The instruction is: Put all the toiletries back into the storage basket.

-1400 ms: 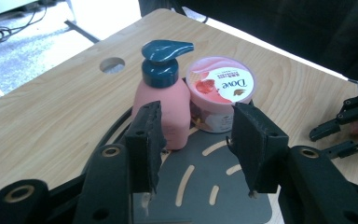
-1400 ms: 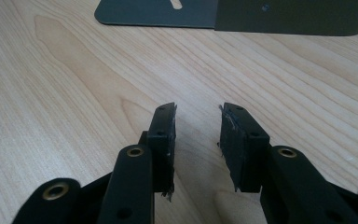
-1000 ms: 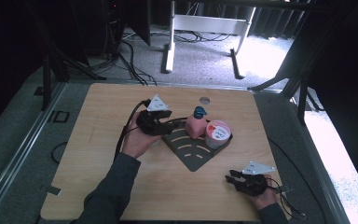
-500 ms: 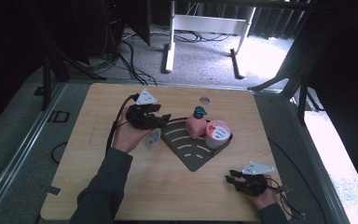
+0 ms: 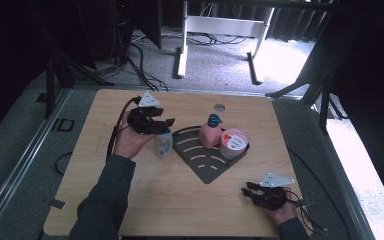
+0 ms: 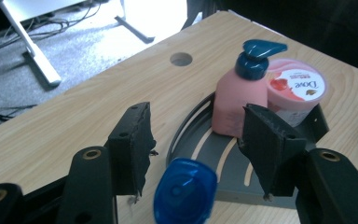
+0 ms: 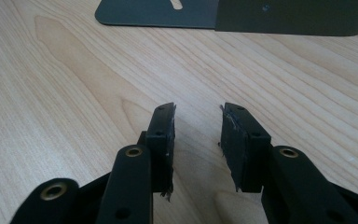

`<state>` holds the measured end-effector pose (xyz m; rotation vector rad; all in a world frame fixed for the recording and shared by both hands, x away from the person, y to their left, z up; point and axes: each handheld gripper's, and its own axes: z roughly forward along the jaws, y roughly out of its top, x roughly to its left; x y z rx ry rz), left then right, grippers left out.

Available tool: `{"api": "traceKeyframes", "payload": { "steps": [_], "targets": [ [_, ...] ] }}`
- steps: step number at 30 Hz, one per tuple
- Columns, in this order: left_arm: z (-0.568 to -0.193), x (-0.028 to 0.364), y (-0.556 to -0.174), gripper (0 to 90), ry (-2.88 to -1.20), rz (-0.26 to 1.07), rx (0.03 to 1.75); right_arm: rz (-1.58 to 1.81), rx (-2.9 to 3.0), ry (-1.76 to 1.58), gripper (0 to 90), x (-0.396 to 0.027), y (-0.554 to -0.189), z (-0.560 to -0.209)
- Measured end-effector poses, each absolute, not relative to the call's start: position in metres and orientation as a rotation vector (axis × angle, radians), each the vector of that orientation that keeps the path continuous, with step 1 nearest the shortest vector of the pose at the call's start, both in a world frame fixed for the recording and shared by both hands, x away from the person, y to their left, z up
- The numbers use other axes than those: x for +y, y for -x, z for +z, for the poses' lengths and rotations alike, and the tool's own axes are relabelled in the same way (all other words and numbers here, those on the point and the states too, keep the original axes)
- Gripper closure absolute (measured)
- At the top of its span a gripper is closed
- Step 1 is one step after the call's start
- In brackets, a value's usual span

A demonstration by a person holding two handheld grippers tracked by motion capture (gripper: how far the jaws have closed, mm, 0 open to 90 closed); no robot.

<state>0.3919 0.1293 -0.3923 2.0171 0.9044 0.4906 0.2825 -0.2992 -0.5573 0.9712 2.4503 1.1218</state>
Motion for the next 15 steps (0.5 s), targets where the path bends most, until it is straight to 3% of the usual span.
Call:
{"api": "traceKeyframes", "payload": {
  "steps": [15],
  "targets": [
    [-0.403,0.14,-0.402,37.4,-2.088,0.438,0.928,1.122,2.451,-0.972,64.4,-0.299,-0.282,-0.557]
  ]
}}
